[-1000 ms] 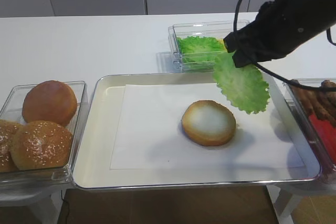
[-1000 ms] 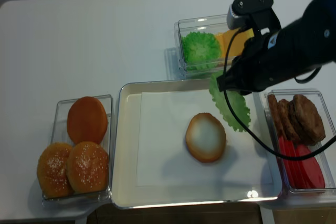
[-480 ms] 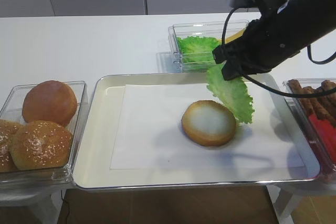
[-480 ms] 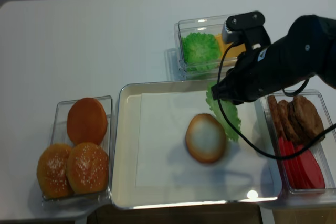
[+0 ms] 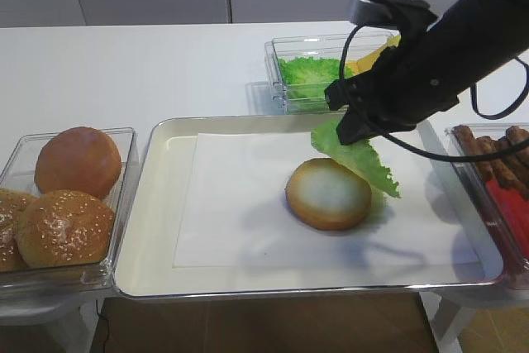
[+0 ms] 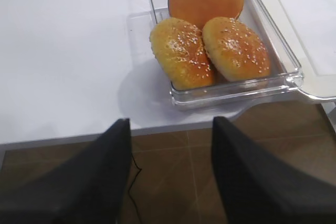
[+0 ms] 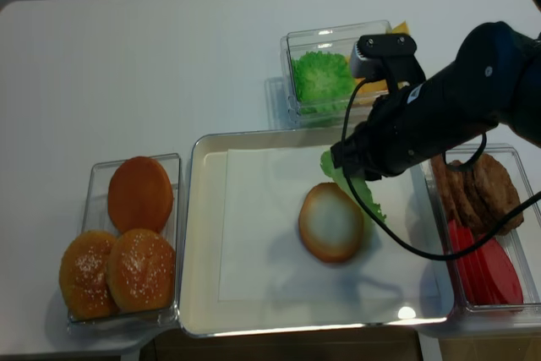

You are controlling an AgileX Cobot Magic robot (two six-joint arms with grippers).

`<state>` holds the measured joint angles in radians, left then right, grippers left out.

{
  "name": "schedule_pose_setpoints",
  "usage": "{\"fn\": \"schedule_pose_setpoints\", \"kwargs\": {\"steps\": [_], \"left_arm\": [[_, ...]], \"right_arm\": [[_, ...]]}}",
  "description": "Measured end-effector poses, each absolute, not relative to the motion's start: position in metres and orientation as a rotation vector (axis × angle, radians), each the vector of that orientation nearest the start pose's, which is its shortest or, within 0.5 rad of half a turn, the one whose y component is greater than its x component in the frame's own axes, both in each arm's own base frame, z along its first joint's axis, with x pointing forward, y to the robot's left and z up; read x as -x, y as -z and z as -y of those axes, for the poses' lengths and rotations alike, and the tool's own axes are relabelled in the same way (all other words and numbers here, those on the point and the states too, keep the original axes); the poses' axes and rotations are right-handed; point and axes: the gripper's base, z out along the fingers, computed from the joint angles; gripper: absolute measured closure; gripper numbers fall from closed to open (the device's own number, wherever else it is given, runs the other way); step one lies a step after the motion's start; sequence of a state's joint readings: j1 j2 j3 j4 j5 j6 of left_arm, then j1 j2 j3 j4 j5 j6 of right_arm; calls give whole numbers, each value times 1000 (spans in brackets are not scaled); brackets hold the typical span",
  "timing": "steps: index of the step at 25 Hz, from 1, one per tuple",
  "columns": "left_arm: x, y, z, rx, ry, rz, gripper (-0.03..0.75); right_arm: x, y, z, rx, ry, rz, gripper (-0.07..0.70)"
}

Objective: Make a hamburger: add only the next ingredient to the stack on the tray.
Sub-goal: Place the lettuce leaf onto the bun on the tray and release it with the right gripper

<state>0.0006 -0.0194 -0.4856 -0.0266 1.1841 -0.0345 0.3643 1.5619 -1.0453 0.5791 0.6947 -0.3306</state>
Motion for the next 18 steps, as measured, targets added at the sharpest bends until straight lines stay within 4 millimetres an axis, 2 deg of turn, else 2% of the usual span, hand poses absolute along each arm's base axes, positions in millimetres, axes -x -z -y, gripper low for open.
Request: {"fn": "schedule_pose_setpoints", "kwargs": {"steps": [7, 14, 16, 18], "left_arm": [[12, -264, 2, 35, 52, -2163, 346], [12, -264, 2, 35, 52, -2163, 346], [12, -264, 2, 35, 52, -2163, 346], [12, -264, 2, 35, 52, -2163, 346]], "right_arm": [[-286, -245, -149, 402, -748, -2608, 624], [-286, -245, -150, 399, -759, -2604, 620], [-286, -245, -150, 399, -759, -2604, 584], [-285, -245, -150, 402, -761, -2608, 501]]}}
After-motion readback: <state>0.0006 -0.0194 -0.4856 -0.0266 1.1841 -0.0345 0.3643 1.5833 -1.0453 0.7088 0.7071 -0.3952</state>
